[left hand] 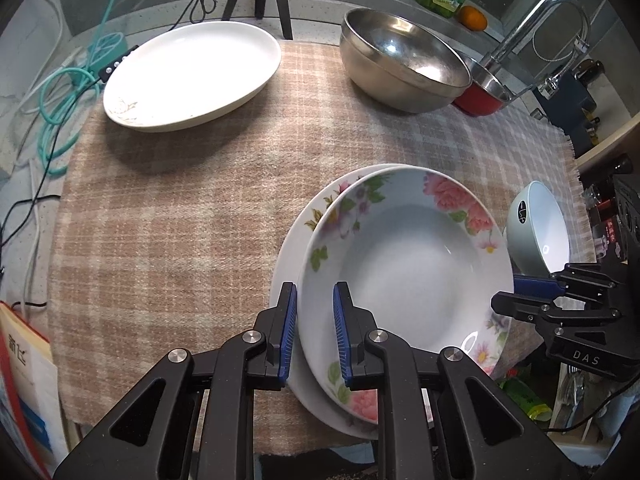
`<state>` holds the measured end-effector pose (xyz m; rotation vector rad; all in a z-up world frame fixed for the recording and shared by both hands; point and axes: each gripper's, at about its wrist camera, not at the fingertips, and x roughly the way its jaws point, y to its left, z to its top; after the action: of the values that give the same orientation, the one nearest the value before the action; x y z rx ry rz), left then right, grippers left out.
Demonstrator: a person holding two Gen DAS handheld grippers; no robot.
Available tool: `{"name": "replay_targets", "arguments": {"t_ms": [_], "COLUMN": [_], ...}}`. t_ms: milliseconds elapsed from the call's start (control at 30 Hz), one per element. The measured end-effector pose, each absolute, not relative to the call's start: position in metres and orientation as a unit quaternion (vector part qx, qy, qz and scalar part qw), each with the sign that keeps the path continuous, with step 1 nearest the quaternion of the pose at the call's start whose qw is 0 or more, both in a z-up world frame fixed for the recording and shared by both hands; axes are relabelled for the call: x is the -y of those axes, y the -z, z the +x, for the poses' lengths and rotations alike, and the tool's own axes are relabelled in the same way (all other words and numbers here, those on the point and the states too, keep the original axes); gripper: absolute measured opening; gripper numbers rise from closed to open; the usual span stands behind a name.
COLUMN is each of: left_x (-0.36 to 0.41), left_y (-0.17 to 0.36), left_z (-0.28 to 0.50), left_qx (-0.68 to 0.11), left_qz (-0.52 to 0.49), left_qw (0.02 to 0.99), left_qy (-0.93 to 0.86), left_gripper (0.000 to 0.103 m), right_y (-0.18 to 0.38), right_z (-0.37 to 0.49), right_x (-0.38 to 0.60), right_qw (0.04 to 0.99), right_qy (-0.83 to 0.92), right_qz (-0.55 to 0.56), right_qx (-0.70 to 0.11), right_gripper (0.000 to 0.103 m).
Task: Organize plates and bowls
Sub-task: 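Lower the rose plate onto the stack and open the left tool, then move the left tool to the rim of the white leaf-pattern plate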
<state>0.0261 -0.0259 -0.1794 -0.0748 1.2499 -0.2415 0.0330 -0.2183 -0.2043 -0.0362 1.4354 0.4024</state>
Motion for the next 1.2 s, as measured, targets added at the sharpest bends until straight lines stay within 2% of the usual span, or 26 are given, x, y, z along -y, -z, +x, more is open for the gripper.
{"name": "replay_targets", "arguments": {"t_ms": [233,567,900,1200], "left_x": [0.022,0.000,-0.044,-0.086], "left_y": [0.176,0.162,0.152,0.158], "left_z": [0.027,0.031,0.054,0.083], "left_qx": [-0.580,-0.564,-0.540,-0.526], "left_qz": [-0.047,-0.080,-0.117,-0.162], "left_qw": [0.805,0.815,0.832,0.835], "left_qy": [0.114,0.106,0.056,-0.001], "left_gripper": [0.017,0.017,0.017,0.017], "right_y": [0.194,0.147,0.118,0.134], "right_z": [0.032,0.046,0.115,0.184], "right_x": [0.222,0.199,0.129,0.070], "right_qw": [0.740,0.772,0.783,0.766], "right_qy": [-0.187,-0.213,-0.263,-0.286], "right_qz": [-0.010,-0.013,-0.067,-0.115], "right_qx": [-0.647,-0.598,-0.560,-0.564], "right_gripper": [0.028,0.028,0.028,0.028]}}
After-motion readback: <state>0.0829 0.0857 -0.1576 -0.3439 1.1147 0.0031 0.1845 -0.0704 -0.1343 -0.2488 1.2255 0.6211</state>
